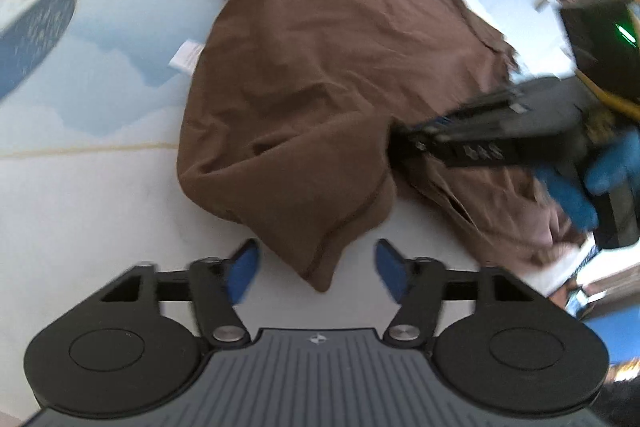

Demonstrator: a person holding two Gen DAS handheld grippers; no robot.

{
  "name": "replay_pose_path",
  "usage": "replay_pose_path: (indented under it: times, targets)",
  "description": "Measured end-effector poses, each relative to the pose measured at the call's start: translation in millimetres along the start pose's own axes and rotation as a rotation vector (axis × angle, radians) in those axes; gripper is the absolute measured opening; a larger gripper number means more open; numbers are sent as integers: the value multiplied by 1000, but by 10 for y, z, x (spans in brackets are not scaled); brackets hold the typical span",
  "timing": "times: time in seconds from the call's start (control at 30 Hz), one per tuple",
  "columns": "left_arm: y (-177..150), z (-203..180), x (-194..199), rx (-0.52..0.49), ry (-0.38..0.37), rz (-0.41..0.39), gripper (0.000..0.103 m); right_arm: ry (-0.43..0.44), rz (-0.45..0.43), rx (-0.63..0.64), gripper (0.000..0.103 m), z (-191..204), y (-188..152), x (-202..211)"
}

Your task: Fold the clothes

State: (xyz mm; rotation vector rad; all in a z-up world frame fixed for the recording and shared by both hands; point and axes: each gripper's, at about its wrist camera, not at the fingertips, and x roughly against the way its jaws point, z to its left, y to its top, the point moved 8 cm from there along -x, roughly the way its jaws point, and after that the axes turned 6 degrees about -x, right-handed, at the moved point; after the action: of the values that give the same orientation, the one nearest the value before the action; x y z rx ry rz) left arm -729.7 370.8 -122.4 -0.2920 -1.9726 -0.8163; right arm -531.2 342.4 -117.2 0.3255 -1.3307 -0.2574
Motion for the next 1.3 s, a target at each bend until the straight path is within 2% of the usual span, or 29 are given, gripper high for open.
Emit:
replay_pose_path:
  times: [0.1,0.17,0.3,0.43,0.53,0.63,0.73,0.93,1.03,1.1,1.2,1.3]
  targets:
    - [30,33,-22,54,0,-3,8,0,-1,6,103,-22,-4,20]
    - [37,48,58,73,6,-17,4,-6,-9,21,103,-53,-22,108]
    - [17,112,344,99,-4,-49,3,-8,-69,44,103,-243,-194,606]
    - [-52,159,659,122,18,-90,2,-126,-128,8,103,-765,-727,1153]
    - [-124,196,721,136,44,-83,2,-219,-98,-146,103,-1298,-1247,1400]
    - [-189,230,614,146,55,-52,2,-278,-57,-287,103,-1705,-1709,1532]
    - [-215,159,515,115,68,-23,2,-302,-34,-368,103,-1941,-1986,1557]
    - [-238,134,478,71,126,-2,2,-218,-18,-482,103,-1992,-2158,1432]
    - [-277,172,549,46,172,10,2,-223,14,-464,103,-1943,-2206,1370]
    - [-314,210,611,37,195,23,2,-255,-19,-408,103,-1952,-2189,1494]
    - [-396,194,678,37,169,48,2,-267,2,-367,103,-1971,-2269,1571]
    - [-534,71,618,7,120,111,2,-278,23,-326,103,-1991,-2350,1648]
